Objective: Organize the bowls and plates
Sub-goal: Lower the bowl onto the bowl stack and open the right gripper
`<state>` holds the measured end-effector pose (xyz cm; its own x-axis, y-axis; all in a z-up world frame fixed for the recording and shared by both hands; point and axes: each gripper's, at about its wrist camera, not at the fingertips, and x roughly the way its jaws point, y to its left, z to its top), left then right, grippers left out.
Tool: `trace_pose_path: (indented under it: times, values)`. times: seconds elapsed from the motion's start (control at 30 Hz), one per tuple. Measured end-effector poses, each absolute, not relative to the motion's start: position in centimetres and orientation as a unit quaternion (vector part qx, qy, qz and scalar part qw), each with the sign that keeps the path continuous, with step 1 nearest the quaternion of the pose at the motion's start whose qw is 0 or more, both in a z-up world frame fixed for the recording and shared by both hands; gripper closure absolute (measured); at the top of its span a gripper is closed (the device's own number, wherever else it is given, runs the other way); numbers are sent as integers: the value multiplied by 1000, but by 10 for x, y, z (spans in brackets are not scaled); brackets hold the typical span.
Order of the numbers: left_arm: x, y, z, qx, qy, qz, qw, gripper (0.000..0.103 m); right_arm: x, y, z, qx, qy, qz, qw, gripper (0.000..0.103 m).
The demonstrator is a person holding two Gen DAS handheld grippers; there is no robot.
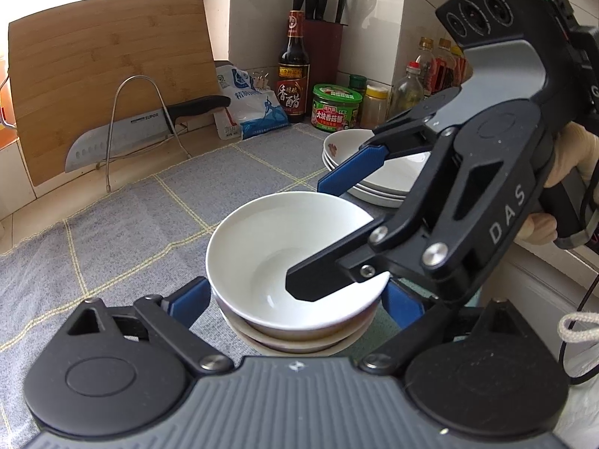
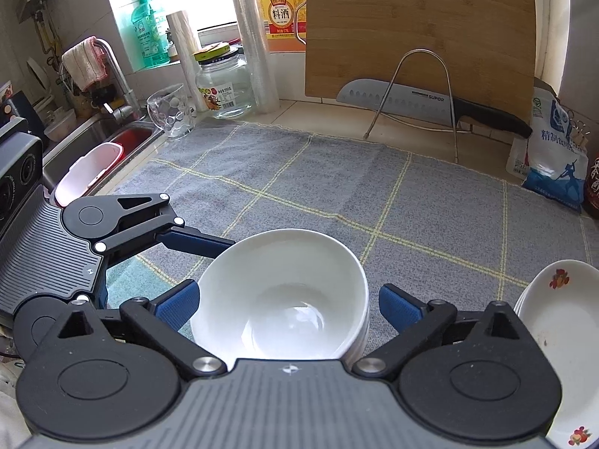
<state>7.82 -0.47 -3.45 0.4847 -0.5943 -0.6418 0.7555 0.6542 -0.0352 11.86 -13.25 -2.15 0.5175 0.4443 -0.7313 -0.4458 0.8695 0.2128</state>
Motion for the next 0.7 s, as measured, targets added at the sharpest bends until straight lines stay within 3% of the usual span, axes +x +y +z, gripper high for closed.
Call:
trace_pose_path:
  times: [0.7]
  values:
    - [73,22,-49,162,358,-411,822,5,90,-153,-13,-42,410,252,875,0]
